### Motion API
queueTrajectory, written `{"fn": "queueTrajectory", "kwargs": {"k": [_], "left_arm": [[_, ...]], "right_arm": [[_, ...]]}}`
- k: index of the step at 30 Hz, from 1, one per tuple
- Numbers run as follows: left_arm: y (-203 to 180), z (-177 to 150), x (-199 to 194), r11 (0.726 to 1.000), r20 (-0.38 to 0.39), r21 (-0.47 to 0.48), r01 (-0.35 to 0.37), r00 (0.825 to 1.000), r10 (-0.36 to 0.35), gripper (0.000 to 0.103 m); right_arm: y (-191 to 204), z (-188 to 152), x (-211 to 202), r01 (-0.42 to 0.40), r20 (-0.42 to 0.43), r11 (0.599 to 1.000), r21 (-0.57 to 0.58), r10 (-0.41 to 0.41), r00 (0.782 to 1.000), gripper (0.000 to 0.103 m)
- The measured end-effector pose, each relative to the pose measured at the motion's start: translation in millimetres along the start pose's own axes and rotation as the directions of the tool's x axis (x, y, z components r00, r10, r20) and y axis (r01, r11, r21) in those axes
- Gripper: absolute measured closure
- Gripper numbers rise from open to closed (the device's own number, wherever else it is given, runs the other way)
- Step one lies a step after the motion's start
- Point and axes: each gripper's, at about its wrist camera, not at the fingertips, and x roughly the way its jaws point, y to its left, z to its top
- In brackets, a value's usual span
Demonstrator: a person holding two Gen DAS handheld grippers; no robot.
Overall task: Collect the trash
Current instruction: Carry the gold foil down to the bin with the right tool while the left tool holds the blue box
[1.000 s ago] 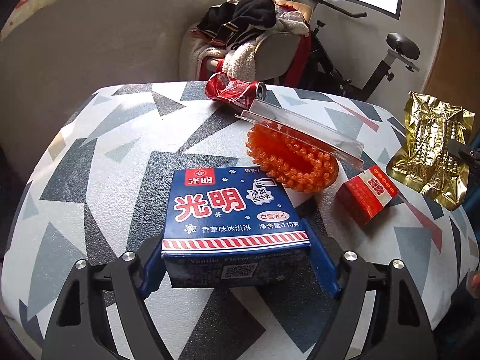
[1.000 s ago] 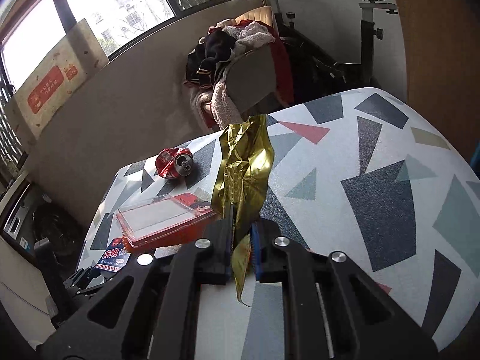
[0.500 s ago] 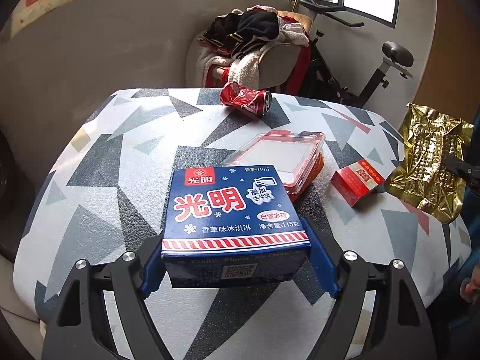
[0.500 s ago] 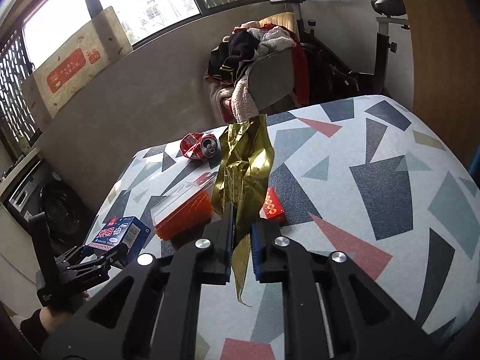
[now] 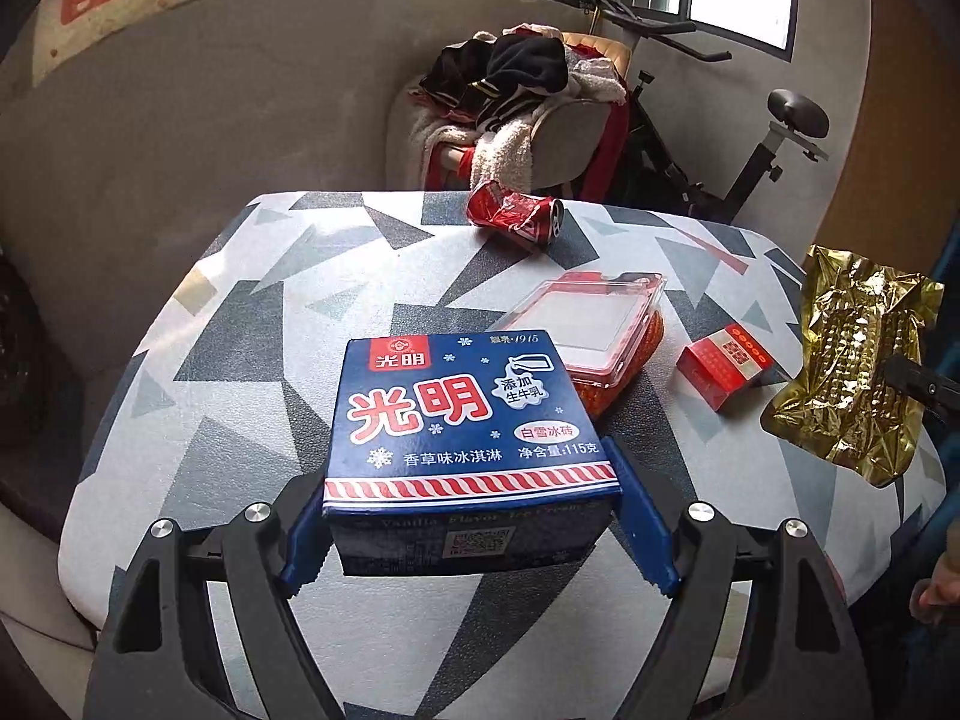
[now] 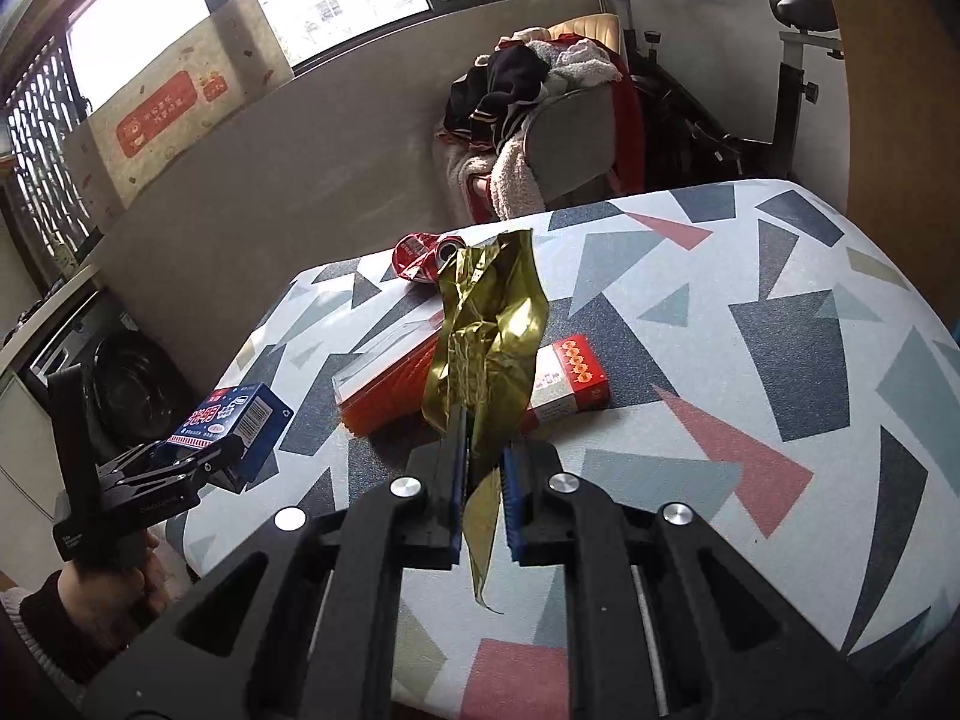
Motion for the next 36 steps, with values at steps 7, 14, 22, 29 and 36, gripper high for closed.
{"fn": "queueTrajectory", "kwargs": {"k": [7,14,22,29,36], "left_arm": [[-15,-20,-31,0.998,0.024,0.048,0.049,0.998,-0.05,0.024],[-18,-49,-65,0.996,0.049,0.013,0.088,0.995,-0.088,0.025],[-11,-79,-91,0.993,0.049,-0.05,0.105,0.993,-0.103,0.024],[-12,-99,-104,0.996,0.049,-0.014,0.091,0.995,-0.09,0.024],[-7,-111,-109,0.995,0.045,-0.035,0.095,0.995,-0.093,0.024]], "right_arm": [[8,-22,-11,-0.043,-0.017,0.999,0.003,0.043,0.999,0.089],[27,-63,-32,-0.072,-0.041,0.997,-0.027,0.071,0.997,0.089],[42,-120,-48,-0.165,-0.156,0.986,-0.02,0.16,0.975,0.089],[51,-173,-42,-0.21,-0.284,0.978,0.023,0.207,0.936,0.089],[61,-184,-37,-0.197,-0.333,0.98,-0.017,0.18,0.926,0.087]]}}
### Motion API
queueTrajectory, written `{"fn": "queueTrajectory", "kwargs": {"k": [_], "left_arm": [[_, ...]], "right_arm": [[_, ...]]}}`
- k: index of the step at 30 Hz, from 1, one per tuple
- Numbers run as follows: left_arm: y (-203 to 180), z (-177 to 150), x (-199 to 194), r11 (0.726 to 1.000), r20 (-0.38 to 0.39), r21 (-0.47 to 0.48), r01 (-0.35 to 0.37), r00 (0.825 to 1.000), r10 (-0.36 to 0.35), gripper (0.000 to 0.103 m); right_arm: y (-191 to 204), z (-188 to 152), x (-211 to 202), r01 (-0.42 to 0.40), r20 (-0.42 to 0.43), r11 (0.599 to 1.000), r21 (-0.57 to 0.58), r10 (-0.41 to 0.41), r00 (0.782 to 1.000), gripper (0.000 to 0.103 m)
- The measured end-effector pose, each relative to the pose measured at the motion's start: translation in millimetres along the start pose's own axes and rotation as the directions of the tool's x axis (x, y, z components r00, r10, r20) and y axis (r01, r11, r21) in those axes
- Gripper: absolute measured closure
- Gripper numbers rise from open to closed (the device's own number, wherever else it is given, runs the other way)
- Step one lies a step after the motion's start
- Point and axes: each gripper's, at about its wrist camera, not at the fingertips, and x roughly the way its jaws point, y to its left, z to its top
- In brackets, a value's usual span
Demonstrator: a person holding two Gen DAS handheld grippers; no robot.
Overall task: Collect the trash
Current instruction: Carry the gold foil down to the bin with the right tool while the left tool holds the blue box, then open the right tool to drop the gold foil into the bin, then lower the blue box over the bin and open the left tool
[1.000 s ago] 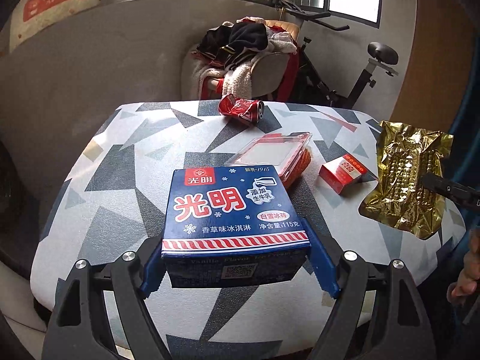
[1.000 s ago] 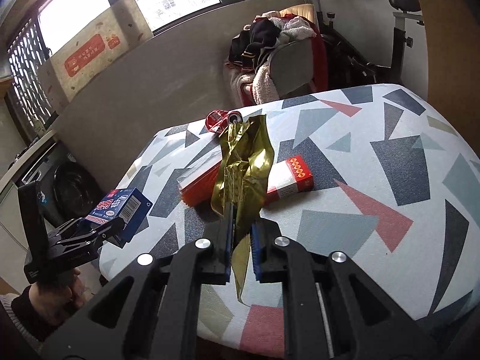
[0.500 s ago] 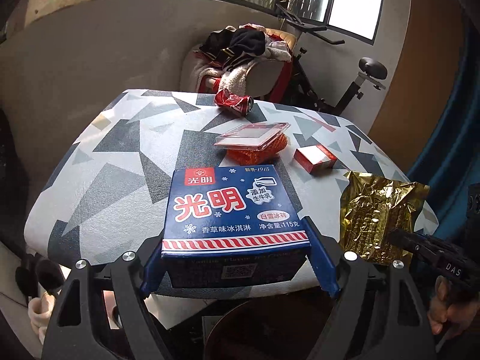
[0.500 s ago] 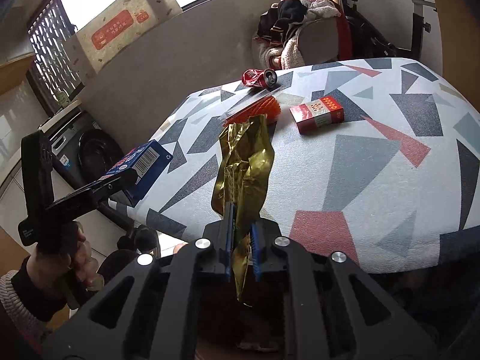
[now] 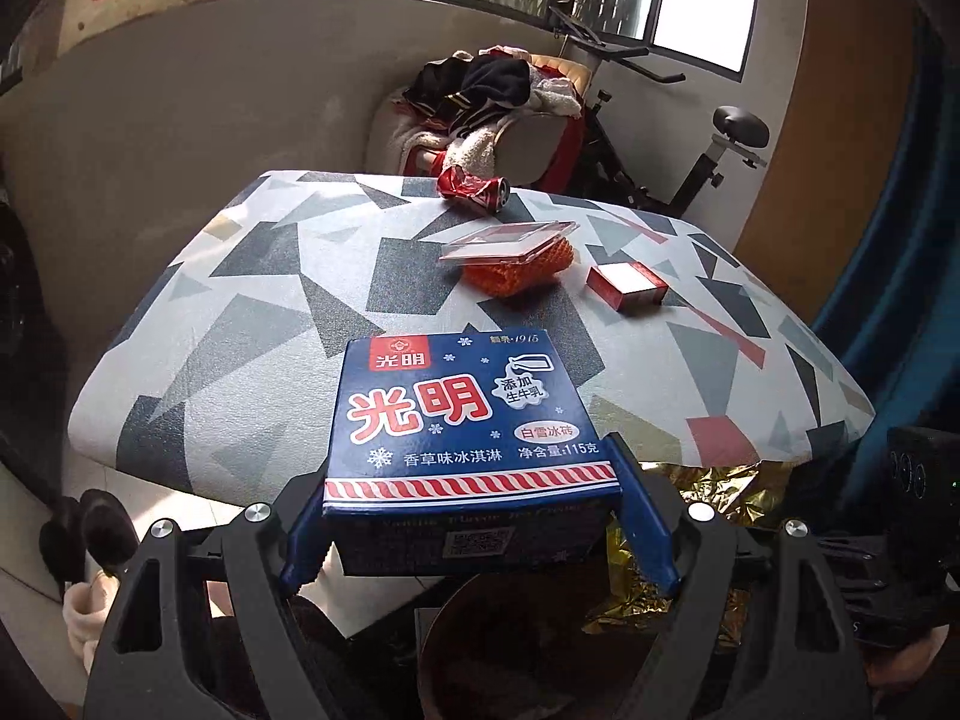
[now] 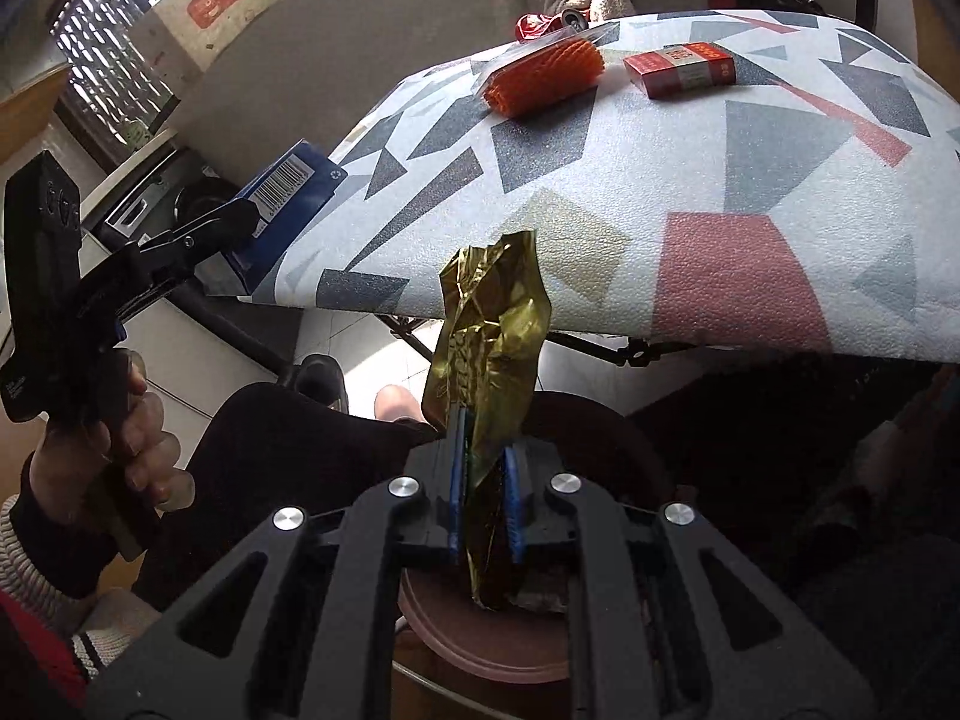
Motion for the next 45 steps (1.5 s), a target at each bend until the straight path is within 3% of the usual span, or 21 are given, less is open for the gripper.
{"fn": "queueTrajectory", "kwargs": {"k": [5,11,14,16,23,31,45], "left_arm": [[-1,-6,-3,1.0,0.004,0.008,0.01,1.0,-0.01,0.024],[-5,-14,-4,0.999,0.001,0.045,0.024,1.0,-0.024,0.024],[-5,-20,-4,0.994,0.014,0.098,0.051,0.998,-0.053,0.024],[-6,-26,-4,0.987,0.028,0.144,0.069,0.997,-0.073,0.024],[-5,-41,4,0.974,0.004,0.165,0.156,0.987,-0.159,0.024],[-15,-51,17,0.964,-0.047,0.19,0.187,0.982,-0.181,0.025],[-26,-56,23,0.948,-0.076,0.238,0.21,0.977,-0.198,0.024]], "right_arm": [[3,-3,6,0.016,-0.033,1.0,-0.013,-0.017,0.999,0.079],[7,-2,7,0.073,-0.014,0.995,-0.071,-0.074,0.997,0.057],[9,2,1,0.132,0.033,0.981,-0.142,-0.128,0.991,0.033],[9,7,-4,0.17,0.069,0.968,-0.187,-0.16,0.985,0.009],[1,19,-13,0.323,0.224,0.893,-0.312,-0.261,0.939,0.006],[-16,20,-7,0.402,0.249,0.885,-0.235,-0.345,0.905,0.006],[-19,20,-10,0.407,0.26,0.888,-0.214,-0.349,0.9,0.006]]}}
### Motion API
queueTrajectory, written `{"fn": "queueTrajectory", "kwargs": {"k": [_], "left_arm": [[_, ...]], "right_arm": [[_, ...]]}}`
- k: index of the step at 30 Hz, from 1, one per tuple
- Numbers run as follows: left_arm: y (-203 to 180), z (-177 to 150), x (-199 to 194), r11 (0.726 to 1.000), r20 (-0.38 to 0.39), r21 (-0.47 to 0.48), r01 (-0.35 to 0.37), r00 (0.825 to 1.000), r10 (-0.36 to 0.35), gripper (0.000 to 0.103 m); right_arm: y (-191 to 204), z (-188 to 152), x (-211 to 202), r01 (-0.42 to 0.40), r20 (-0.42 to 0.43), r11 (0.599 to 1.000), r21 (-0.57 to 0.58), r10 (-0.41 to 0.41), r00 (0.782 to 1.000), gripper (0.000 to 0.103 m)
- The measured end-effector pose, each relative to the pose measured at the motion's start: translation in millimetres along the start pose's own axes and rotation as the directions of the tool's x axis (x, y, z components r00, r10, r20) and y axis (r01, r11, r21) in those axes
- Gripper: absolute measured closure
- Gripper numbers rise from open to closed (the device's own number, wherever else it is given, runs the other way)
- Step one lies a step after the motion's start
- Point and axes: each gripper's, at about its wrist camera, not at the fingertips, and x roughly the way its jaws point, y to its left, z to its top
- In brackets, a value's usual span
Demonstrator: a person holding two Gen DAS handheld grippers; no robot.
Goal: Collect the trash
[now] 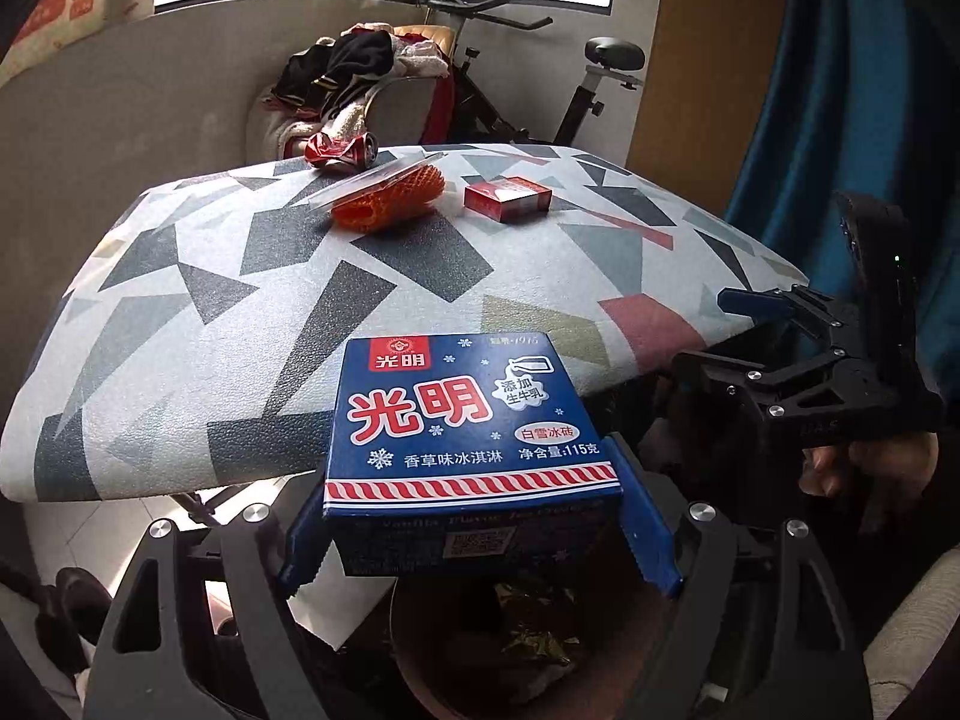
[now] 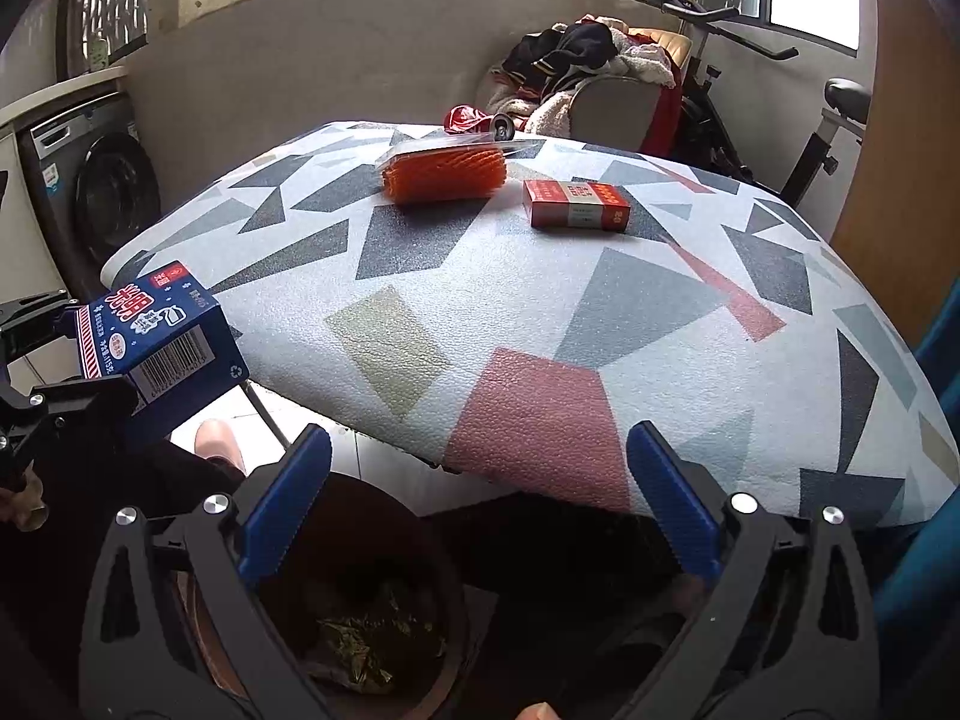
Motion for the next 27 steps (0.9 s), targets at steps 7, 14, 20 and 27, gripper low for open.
{"fn": "queueTrajectory", "kwargs": {"k": [7,14,20,27], "left_arm": [[-8,0,3,0.999,-0.015,0.037,0.011,1.0,-0.011,0.021],[-6,0,4,1.0,-0.013,0.018,0.007,1.0,-0.007,0.01],[7,2,5,0.998,-0.014,-0.048,-0.043,0.999,0.042,0.009],[28,14,3,0.989,-0.007,-0.137,-0.052,0.999,0.052,0.009]], "right_arm": [[1,0,0,0.0,-0.003,1.0,0.0,0.0,1.0,0.006],[2,-1,1,0.002,-0.009,1.0,-0.005,-0.002,1.0,0.006],[3,-1,2,-0.001,-0.016,1.0,-0.007,0.0,1.0,0.006],[-6,5,4,-0.03,-0.026,0.999,0.037,0.031,0.999,0.006]]}}
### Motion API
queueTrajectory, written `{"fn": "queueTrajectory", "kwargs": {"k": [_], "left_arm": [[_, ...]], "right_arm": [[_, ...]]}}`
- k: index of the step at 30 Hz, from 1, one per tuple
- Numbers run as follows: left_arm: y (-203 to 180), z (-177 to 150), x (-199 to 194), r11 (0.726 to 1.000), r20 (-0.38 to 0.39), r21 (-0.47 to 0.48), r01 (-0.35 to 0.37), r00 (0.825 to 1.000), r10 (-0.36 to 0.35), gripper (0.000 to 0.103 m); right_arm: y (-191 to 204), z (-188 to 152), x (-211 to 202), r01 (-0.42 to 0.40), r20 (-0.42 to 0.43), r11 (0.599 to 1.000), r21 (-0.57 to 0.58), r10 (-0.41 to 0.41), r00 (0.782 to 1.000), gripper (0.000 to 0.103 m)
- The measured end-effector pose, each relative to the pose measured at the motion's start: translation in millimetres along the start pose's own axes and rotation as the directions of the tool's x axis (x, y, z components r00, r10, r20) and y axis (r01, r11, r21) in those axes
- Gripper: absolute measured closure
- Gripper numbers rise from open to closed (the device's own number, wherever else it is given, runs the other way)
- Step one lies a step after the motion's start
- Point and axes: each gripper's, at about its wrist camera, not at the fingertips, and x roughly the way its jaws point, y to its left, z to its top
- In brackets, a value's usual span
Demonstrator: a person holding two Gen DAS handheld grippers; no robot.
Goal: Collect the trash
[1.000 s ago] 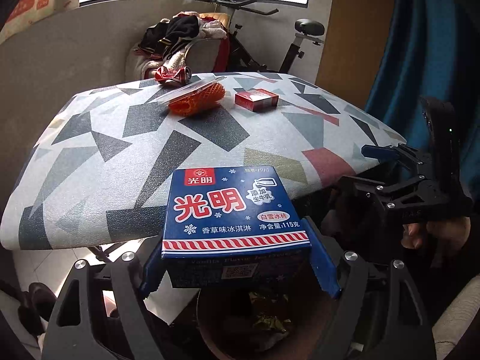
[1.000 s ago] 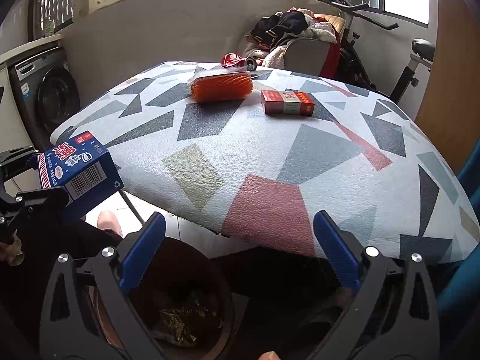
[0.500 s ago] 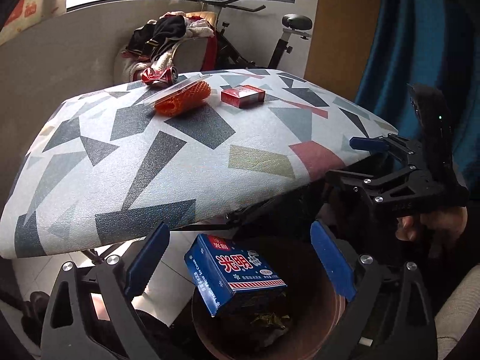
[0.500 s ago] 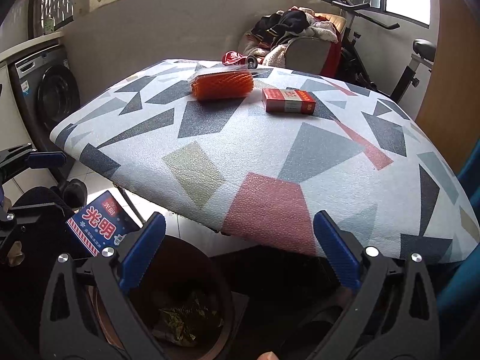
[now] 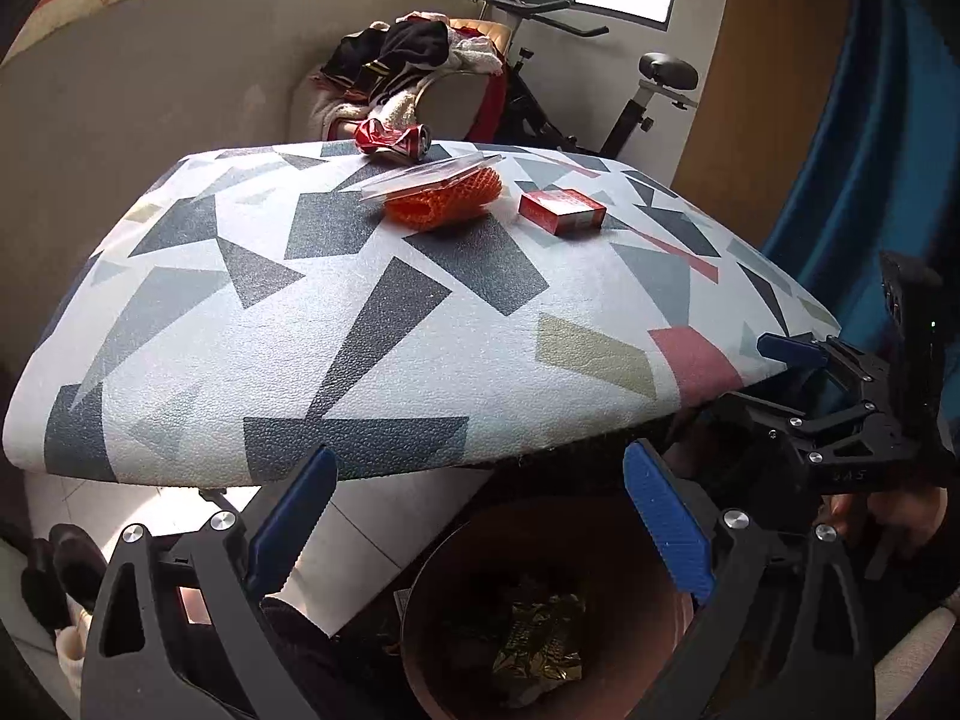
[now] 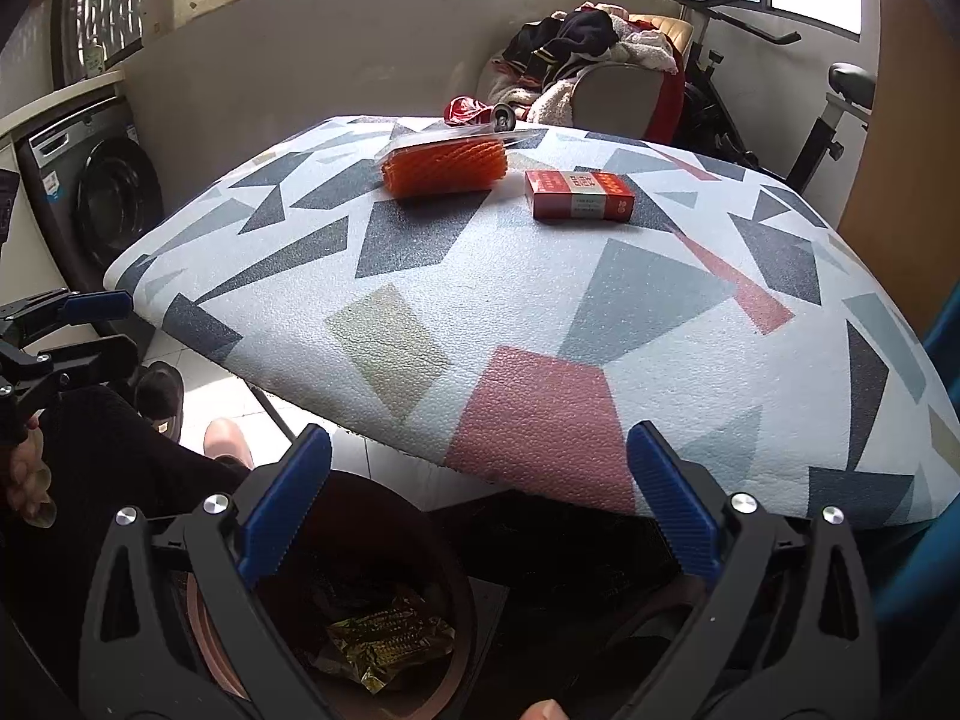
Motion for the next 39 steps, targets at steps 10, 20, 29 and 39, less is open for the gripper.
{"fn": "queueTrajectory", "kwargs": {"k": [10,20,29,39], "left_arm": [[44,58,11,0.991,0.001,-0.132,-0.01,1.0,0.01,0.009],[73,112,46,0.99,0.003,-0.134,-0.048,0.999,0.049,0.009],[65,134,85,0.997,-0.009,-0.052,-0.056,0.998,0.055,0.009],[48,149,118,0.996,-0.011,0.049,-0.074,0.997,0.074,0.009]], "right_arm": [[-38,51,26,0.031,0.009,1.0,0.0,-0.031,0.999,0.006],[-69,143,110,0.056,-0.06,0.998,-0.041,-0.058,0.996,0.006],[-65,183,185,0.075,-0.164,0.987,-0.143,-0.099,0.982,0.006],[-75,179,205,0.066,-0.191,0.992,-0.11,-0.086,0.978,0.016]]}}
